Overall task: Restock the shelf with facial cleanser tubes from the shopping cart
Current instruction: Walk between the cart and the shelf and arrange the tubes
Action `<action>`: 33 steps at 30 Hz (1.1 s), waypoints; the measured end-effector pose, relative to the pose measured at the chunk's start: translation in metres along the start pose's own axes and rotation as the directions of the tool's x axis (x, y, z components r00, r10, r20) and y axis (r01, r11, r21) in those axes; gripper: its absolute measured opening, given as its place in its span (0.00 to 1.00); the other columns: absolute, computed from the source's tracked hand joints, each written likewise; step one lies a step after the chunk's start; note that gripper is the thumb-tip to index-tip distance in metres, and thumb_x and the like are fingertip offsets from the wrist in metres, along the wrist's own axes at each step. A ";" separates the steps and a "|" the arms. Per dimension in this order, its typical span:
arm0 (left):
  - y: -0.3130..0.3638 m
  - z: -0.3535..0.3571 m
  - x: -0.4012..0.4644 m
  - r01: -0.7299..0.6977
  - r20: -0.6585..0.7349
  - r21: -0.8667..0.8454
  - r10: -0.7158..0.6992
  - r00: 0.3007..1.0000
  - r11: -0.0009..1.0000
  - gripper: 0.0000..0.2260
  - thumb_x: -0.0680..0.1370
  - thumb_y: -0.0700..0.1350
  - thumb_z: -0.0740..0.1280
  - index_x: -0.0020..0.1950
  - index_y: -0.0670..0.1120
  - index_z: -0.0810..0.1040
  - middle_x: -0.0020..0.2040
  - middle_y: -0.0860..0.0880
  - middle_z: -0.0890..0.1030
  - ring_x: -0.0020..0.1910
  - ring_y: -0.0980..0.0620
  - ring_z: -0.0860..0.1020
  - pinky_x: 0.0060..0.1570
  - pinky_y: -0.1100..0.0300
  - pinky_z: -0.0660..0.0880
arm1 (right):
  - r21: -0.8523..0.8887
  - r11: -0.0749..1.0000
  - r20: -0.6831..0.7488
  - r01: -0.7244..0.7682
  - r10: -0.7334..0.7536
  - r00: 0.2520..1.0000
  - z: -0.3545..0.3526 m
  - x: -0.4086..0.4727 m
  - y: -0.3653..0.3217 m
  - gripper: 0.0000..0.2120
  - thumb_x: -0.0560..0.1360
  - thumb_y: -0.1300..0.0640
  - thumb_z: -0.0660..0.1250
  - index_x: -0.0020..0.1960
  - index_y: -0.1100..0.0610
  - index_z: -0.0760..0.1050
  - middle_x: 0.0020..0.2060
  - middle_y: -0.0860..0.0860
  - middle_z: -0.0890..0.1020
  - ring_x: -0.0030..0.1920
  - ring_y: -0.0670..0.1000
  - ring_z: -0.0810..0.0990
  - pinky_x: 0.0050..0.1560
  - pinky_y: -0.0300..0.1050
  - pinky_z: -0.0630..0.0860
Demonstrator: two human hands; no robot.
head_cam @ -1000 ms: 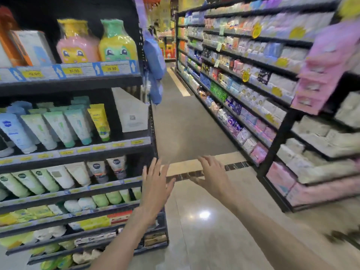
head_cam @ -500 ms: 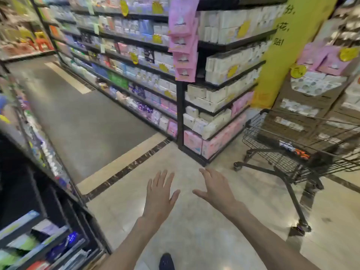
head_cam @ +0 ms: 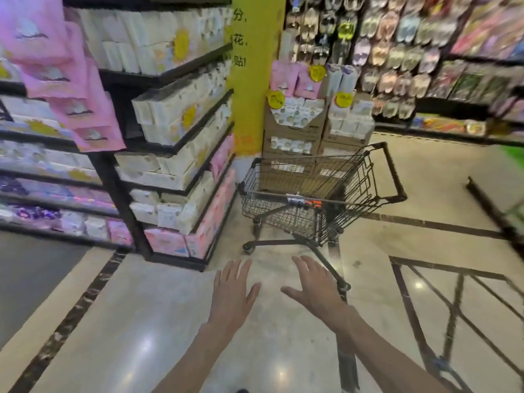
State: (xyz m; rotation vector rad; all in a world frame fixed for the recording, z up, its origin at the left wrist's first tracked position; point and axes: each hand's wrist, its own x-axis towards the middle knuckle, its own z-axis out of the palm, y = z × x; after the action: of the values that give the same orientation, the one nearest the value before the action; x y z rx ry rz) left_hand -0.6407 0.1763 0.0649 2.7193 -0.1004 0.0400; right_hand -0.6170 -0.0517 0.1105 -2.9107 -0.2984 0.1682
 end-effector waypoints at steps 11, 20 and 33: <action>0.006 0.012 0.165 -0.186 0.102 -0.038 0.189 0.977 0.982 0.35 0.79 0.67 0.45 0.80 0.50 0.64 0.80 0.47 0.64 0.80 0.44 0.61 0.77 0.44 0.60 | 0.057 0.969 -0.019 -0.242 0.244 0.970 -0.012 0.110 0.039 0.41 0.76 0.32 0.64 0.81 0.49 0.56 0.77 0.50 0.65 0.76 0.54 0.65 0.72 0.54 0.67; 0.012 0.038 0.329 -0.228 0.160 -0.058 0.234 0.959 0.972 0.28 0.84 0.62 0.56 0.82 0.54 0.56 0.83 0.52 0.57 0.82 0.49 0.53 0.79 0.47 0.55 | 0.121 0.950 -0.065 -0.288 0.297 0.953 -0.009 0.246 0.091 0.39 0.77 0.32 0.64 0.80 0.51 0.58 0.75 0.51 0.67 0.75 0.55 0.67 0.72 0.54 0.67; 0.046 0.063 0.535 -0.155 0.265 -0.057 0.164 0.950 0.986 0.27 0.85 0.59 0.57 0.82 0.53 0.58 0.81 0.52 0.60 0.80 0.51 0.56 0.80 0.52 0.53 | 0.218 0.916 0.016 -0.337 0.342 0.940 -0.026 0.446 0.179 0.39 0.76 0.33 0.65 0.79 0.52 0.59 0.72 0.50 0.71 0.70 0.53 0.73 0.70 0.53 0.72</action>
State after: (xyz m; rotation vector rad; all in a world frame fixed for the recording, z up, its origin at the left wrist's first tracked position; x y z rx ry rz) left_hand -0.1099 0.0743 0.0489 2.6599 -0.3965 -0.2834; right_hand -0.1460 -0.1338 0.0553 -2.7170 0.2221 0.2074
